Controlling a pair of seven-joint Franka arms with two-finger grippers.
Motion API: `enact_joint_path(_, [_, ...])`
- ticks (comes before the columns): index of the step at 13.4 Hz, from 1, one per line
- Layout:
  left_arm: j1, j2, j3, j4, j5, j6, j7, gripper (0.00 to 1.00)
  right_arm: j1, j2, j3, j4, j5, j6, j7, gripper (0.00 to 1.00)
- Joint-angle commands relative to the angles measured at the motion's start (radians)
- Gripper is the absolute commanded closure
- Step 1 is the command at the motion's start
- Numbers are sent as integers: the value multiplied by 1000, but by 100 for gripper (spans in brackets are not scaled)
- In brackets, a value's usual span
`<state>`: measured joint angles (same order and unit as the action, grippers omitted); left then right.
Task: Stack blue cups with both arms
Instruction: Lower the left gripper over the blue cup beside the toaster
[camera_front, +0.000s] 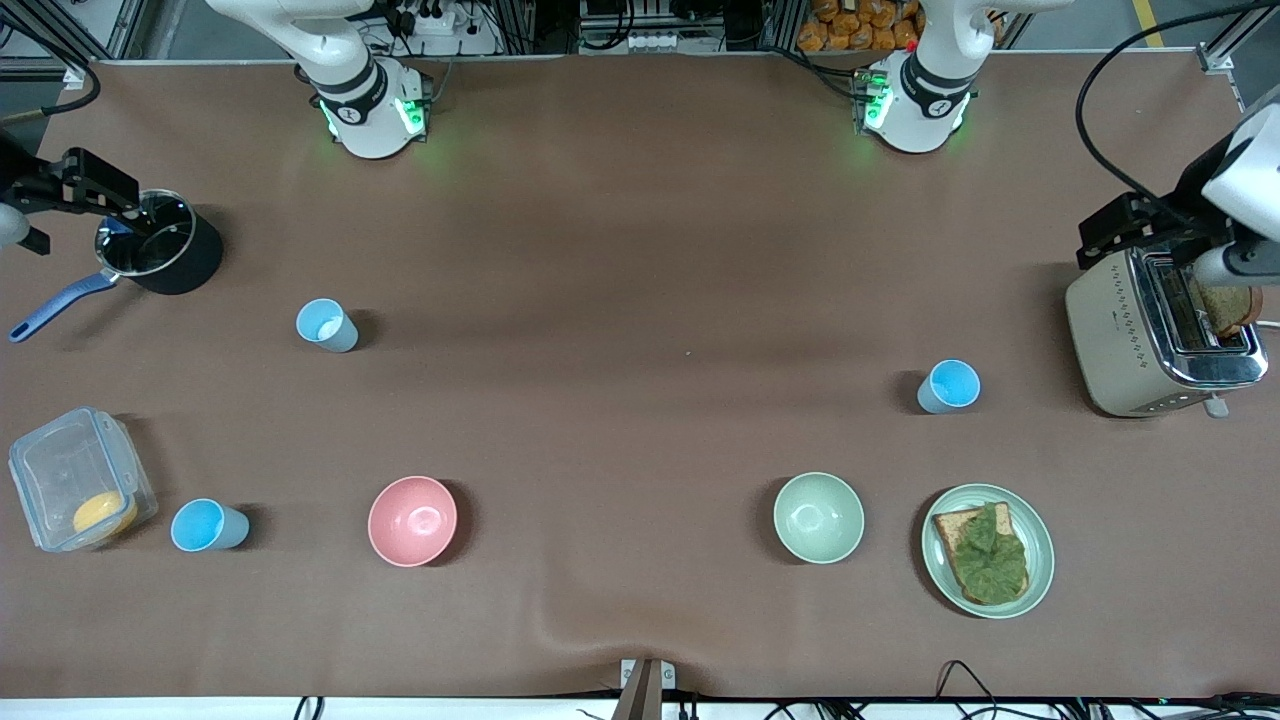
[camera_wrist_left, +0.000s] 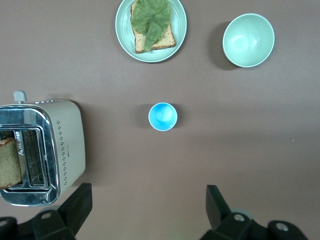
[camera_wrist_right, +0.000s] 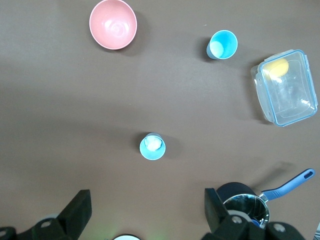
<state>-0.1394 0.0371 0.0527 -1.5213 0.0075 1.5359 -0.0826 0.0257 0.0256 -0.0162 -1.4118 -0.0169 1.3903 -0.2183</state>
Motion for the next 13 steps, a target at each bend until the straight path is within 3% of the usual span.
enact_joint_path(1, [4, 49, -8, -5, 11, 24, -3, 0, 5, 7, -1, 19, -14, -16, 16, 0])
enact_joint_path(4, [1, 104, -7, -34, 9, 41, -9, 0, 5, 7, -1, 19, -11, -14, 17, 0])
enact_joint_path(10, [23, 156, -8, -266, 8, 254, -17, 0, -7, 14, -7, 17, -11, -13, 16, 0])
enact_joint_path(13, [34, 239, -8, -273, 6, 283, -17, 0, -45, 26, -8, 14, -6, -13, 16, 0])
